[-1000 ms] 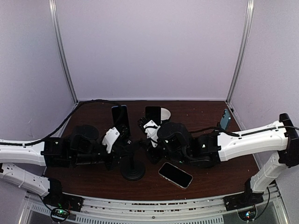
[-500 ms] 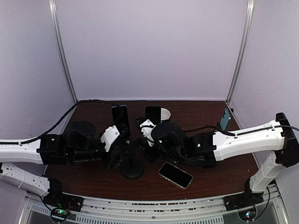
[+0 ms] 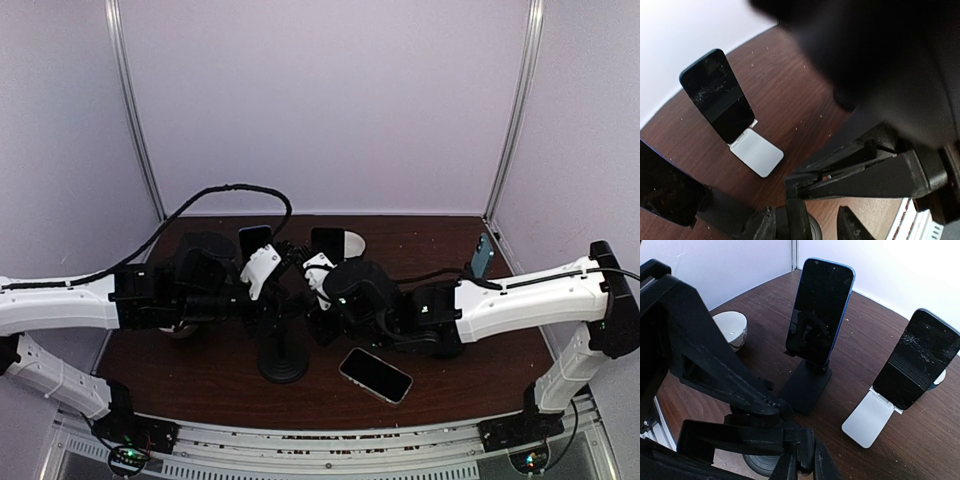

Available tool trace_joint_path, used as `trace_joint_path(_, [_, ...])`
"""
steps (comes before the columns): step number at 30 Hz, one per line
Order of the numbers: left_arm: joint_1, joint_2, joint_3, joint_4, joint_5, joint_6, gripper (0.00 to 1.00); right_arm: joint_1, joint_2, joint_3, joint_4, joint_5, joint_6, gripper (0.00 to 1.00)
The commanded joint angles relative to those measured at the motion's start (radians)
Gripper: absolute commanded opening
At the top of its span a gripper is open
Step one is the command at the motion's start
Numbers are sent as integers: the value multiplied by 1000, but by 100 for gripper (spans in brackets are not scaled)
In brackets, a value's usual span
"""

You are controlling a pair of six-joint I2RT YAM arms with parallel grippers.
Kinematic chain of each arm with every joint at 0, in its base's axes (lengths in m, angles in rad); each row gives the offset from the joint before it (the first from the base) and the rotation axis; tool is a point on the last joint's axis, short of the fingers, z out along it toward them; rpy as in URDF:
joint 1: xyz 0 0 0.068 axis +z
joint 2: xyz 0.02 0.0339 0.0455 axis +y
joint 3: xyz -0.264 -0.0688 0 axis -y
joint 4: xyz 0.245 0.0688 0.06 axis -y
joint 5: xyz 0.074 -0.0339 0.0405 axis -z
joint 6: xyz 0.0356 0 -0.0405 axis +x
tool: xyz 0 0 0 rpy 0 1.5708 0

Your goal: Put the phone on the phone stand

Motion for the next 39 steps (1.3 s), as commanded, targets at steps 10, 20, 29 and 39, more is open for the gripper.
trace_joint_path(10, [146, -190, 118, -263, 174, -90, 70, 28, -53, -114, 136, -8, -63, 0])
trace_joint_path(20, [170, 127, 448, -643, 412, 34, 49, 35, -46, -115, 174, 18, -78, 0])
trace_joint_path(29, [121, 118, 290, -423, 356, -6, 69, 36, -52, -114, 195, 8, -70, 0])
trace_joint_path(39, [115, 219, 300, -418, 228, 105, 68, 40, -68, -133, 228, -42, -81, 0])
